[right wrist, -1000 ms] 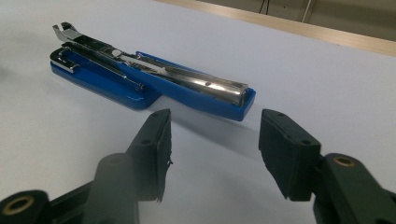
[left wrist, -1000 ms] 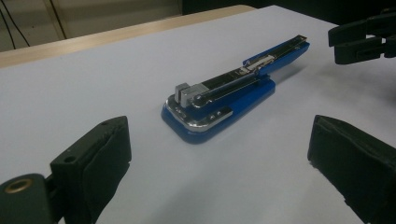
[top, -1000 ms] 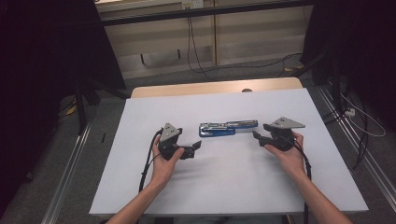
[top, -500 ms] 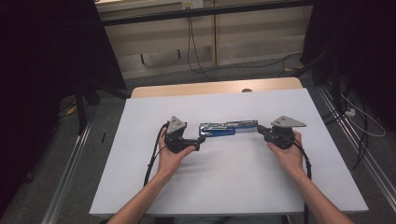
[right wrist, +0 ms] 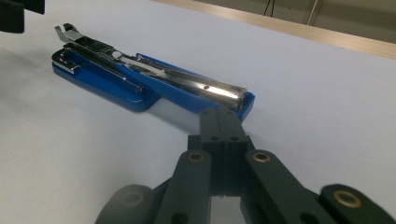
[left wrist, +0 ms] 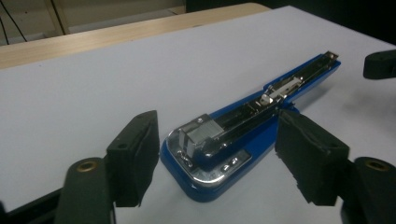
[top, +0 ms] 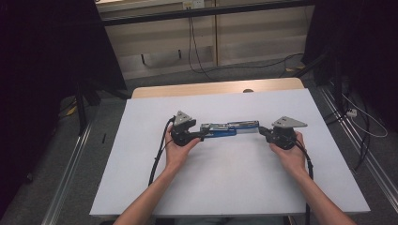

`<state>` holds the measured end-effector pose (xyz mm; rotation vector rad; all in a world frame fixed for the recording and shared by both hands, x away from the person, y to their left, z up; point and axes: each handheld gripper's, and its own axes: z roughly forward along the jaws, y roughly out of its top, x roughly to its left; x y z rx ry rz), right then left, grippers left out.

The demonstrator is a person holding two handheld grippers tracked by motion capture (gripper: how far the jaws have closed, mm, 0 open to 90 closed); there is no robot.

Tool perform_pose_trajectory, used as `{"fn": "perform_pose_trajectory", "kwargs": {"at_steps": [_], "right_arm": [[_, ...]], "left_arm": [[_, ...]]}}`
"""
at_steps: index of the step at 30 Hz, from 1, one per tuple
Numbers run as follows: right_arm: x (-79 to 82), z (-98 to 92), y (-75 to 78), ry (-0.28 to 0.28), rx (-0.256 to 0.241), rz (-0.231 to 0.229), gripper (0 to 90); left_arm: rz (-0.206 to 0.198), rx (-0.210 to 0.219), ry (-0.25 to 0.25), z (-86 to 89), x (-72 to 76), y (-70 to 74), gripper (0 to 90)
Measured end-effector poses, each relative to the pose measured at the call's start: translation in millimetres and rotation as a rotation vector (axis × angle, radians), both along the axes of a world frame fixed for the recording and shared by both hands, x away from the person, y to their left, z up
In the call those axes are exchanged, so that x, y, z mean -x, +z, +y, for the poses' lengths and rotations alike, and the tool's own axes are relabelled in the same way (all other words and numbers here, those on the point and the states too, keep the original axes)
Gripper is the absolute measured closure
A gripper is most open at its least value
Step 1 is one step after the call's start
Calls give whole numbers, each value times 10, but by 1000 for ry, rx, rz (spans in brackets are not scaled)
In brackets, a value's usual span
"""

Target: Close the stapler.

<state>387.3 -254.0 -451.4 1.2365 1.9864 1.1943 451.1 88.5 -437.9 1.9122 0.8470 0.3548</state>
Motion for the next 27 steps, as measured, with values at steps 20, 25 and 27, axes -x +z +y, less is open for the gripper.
{"fn": "perform_pose_trajectory", "kwargs": {"at_steps": [20,25,27], "right_arm": [[-41,-13,-40,5,18,36,900],[-41,-11,-37,13,7,35,900],[-39,-5,-30,22,9,32,900]], "left_arm": [[66,-38,-74,-123,-46,-97,900],[71,-38,-54,-134,-100,-113,900],[77,-43,-54,-126,-112,-124,900]]}}
